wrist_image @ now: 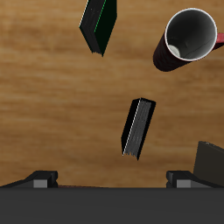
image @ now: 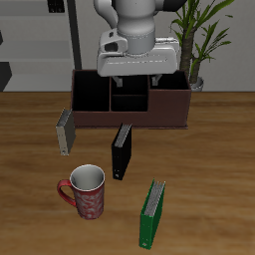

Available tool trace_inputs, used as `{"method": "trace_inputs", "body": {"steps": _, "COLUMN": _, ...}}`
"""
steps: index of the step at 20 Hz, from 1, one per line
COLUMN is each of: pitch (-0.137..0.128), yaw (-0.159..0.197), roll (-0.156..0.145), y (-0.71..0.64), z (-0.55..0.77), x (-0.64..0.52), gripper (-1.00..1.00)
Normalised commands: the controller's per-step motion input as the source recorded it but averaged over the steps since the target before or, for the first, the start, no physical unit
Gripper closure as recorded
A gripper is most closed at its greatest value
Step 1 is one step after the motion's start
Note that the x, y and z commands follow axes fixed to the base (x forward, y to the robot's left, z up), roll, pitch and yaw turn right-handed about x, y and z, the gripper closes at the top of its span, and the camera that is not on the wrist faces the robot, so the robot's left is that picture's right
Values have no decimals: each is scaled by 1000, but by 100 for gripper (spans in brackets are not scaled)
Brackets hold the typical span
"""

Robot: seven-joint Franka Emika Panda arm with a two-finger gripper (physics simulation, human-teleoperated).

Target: Place the green book into the back desk caddy's front compartment

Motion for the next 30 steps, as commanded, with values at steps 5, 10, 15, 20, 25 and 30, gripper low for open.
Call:
{"method": "trace_inputs", "body": {"steps": 5, "pitch": 0, "yaw": -10, "roll": -24, "y": -3, "z": 96, "x": 401, "gripper": -100}}
{"method": "trace_inputs", "body": {"steps": 10, "pitch": -6, "yaw": -14, "roll": -82, "y": 31, "z": 124, "x": 557, "gripper": -100}}
{"method": "trace_inputs", "body": {"steps": 15, "pitch": -38, "yaw": 5, "roll": -25, "y": 49, "z": 146, "x": 311, "gripper": -100}}
{"method": "trace_inputs", "body": {"steps": 20, "pitch": 30, "yaw": 6, "roll": 22, "y": 86, "z": 10, "x": 372, "gripper": -100}}
{"method": "trace_inputs", "body": {"steps": 25, "pitch": -12, "yaw": -8, "roll": -17, "y": 30, "z": 25, "x": 403, "gripper": -100}}
{"method": "trace_inputs", "body": {"steps": 30, "pitch": -10, "yaw": -28, "roll": -11, "y": -56, "z": -5, "x": 317, "gripper": -100}}
